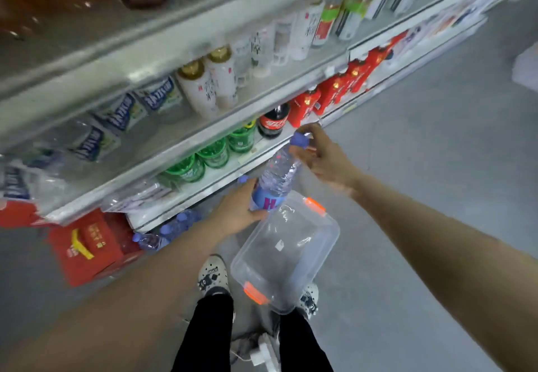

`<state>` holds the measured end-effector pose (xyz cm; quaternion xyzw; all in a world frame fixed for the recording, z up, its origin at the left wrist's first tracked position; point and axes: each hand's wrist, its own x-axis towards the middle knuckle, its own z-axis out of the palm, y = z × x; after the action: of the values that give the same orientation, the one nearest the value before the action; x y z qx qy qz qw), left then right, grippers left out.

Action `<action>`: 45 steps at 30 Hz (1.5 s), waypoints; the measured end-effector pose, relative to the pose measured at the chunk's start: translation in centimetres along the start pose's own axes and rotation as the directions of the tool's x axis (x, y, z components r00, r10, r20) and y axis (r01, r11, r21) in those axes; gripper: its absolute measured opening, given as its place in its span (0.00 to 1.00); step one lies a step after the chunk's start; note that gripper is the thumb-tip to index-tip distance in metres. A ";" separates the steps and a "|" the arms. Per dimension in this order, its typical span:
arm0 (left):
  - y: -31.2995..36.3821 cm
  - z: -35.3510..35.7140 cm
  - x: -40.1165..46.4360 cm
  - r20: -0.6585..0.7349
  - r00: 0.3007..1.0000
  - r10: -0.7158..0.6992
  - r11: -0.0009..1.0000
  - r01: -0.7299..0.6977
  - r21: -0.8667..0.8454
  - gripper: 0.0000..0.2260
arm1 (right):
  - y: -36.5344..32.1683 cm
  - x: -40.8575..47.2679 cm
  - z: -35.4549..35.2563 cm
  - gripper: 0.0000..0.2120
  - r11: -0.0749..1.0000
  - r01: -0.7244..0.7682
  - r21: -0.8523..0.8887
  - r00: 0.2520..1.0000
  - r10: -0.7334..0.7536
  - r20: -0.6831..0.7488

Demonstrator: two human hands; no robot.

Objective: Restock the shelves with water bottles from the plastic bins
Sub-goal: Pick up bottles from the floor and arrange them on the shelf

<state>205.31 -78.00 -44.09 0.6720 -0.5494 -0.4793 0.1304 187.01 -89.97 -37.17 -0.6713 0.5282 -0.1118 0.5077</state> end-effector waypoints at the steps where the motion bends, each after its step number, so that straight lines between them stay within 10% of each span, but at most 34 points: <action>1: 2.5 -1.2 -1.3 -0.033 0.999 0.023 0.999 -0.024 -0.032 0.34 | -2.4 -1.2 -1.7 0.12 1.000 0.023 0.015 0.999 -0.022 -0.033; 13: 25.9 -13.5 -14.6 -0.331 0.921 0.207 0.977 -0.211 0.025 0.34 | -26.2 -11.5 -16.2 0.16 0.894 0.368 -0.254 0.899 -0.413 -0.150; 24: 42.2 -29.1 -25.7 -0.613 0.699 0.367 0.925 -0.346 0.159 0.25 | -47.3 -17.7 -27.6 0.16 0.583 0.690 -0.429 0.535 -0.810 -0.240; 33: 50.6 -44.6 -28.2 -0.787 0.459 0.413 0.889 -0.391 0.238 0.26 | -61.3 -16.8 -34.5 0.19 0.446 0.587 -0.675 0.293 -0.895 -0.337; 45: 52.0 -53.6 -21.2 -0.868 0.388 0.310 0.924 -0.336 0.180 0.26 | -70.1 -8.4 -36.1 0.27 0.446 0.536 -0.717 0.266 -0.895 -0.358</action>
<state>216.95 -97.34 30.15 0.6997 -0.5144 -0.0325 0.4947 200.50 -108.50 38.73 -0.8357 0.3053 -0.4558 -0.0263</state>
